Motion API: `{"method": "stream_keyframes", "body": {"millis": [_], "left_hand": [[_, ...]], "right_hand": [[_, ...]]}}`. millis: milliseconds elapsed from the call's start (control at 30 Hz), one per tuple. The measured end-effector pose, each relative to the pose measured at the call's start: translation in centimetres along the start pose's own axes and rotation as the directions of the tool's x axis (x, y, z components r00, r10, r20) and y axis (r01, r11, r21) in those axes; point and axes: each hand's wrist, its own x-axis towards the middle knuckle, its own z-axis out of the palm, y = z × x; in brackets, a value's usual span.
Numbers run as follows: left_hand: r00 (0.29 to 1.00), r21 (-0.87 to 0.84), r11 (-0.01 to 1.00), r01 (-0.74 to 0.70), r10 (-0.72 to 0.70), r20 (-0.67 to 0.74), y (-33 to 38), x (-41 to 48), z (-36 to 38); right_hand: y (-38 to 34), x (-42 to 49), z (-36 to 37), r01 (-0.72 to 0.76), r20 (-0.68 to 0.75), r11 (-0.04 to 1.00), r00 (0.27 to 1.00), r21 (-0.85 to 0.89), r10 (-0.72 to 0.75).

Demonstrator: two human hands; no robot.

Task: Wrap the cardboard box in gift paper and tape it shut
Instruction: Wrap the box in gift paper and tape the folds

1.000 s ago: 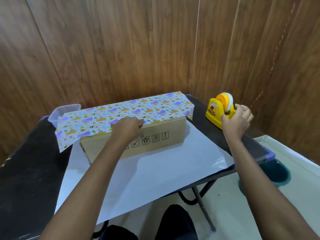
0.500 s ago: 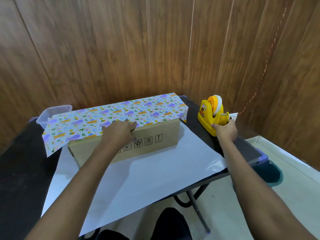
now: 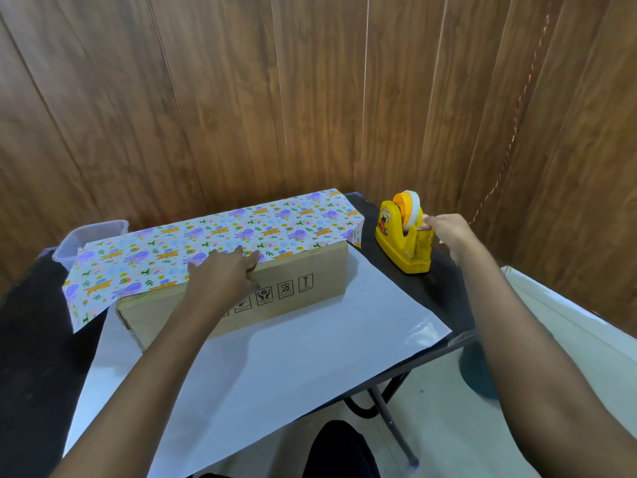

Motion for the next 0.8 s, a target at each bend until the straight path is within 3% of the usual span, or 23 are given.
{"method": "stream_keyframes", "body": {"millis": [200,500,800], "left_hand": [[1.000,0.025,1.000,-0.009,0.009,-0.002,0.0,-0.1,0.1],[1.000,0.024,1.000,-0.001,0.001,0.003,0.0,0.1,0.2],[1.000,0.029,1.000,0.000,-0.001,0.015,-0.1,0.1,0.4]], "right_hand": [[-1.4,0.0,-0.5,-0.093,0.105,0.986,0.989,-0.137,0.108],[-3.0,0.0,-1.1,-0.151,0.135,0.981,0.977,-0.124,0.167],[-2.2,-0.4,-0.2,-0.136,0.018,0.990,0.990,-0.042,0.137]]}}
